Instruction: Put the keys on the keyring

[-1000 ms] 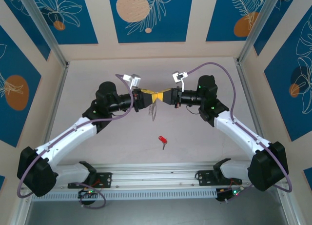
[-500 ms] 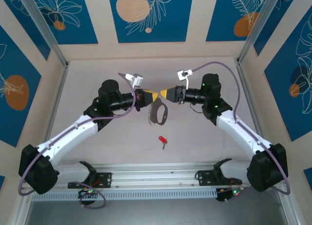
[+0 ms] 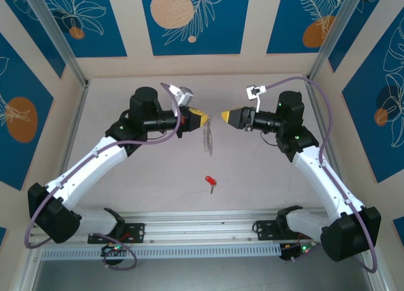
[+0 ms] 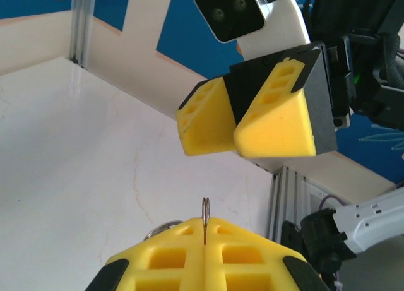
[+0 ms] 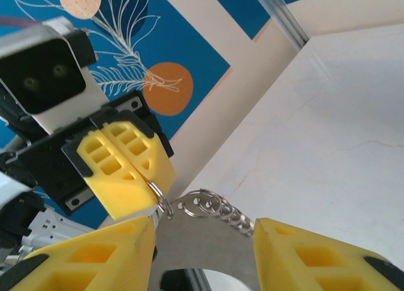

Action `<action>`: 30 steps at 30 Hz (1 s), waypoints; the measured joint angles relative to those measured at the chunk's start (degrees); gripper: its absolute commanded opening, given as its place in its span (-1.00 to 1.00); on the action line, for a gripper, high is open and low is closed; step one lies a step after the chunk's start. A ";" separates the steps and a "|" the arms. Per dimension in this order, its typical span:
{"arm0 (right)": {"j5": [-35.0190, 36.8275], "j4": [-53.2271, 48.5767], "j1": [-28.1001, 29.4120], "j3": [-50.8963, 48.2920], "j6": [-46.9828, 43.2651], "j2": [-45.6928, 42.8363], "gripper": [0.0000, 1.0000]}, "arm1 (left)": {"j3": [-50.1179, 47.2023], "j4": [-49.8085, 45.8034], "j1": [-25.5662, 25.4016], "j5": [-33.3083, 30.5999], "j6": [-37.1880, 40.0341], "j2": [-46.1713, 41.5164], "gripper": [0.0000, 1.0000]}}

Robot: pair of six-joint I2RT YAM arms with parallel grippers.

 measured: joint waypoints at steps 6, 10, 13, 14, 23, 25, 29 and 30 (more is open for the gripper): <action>-3.50 -0.28 0.00 0.00 -2.82 -0.20 -0.14 | 4.26 -4.70 0.00 3.10 3.56 3.19 -1.00; -5.49 -0.24 0.46 0.26 -3.96 -0.70 -0.20 | 4.94 -5.70 0.00 4.68 4.46 4.70 -1.00; -6.21 -0.66 1.20 1.49 -4.85 -0.66 -0.22 | 5.01 -6.23 0.00 5.46 4.55 5.07 -1.00; -6.29 -0.92 1.53 1.95 -5.18 -0.63 -0.23 | 5.03 -6.29 0.00 5.70 4.52 5.07 -1.00; -6.40 -1.62 3.13 3.08 -6.69 0.20 -0.27 | 5.38 -6.25 0.00 7.69 4.46 5.07 -1.00; -6.21 -1.95 3.13 3.08 -6.91 0.39 -0.29 | 5.42 -6.23 0.00 8.07 4.35 5.07 -1.00; -5.79 -2.27 3.13 3.08 -6.93 0.50 -0.30 | 5.53 -6.23 0.00 8.52 4.31 5.07 -1.00; -5.73 -2.29 3.13 3.08 -6.93 0.50 -0.30 | 5.60 -6.21 0.00 8.63 4.26 5.07 -1.00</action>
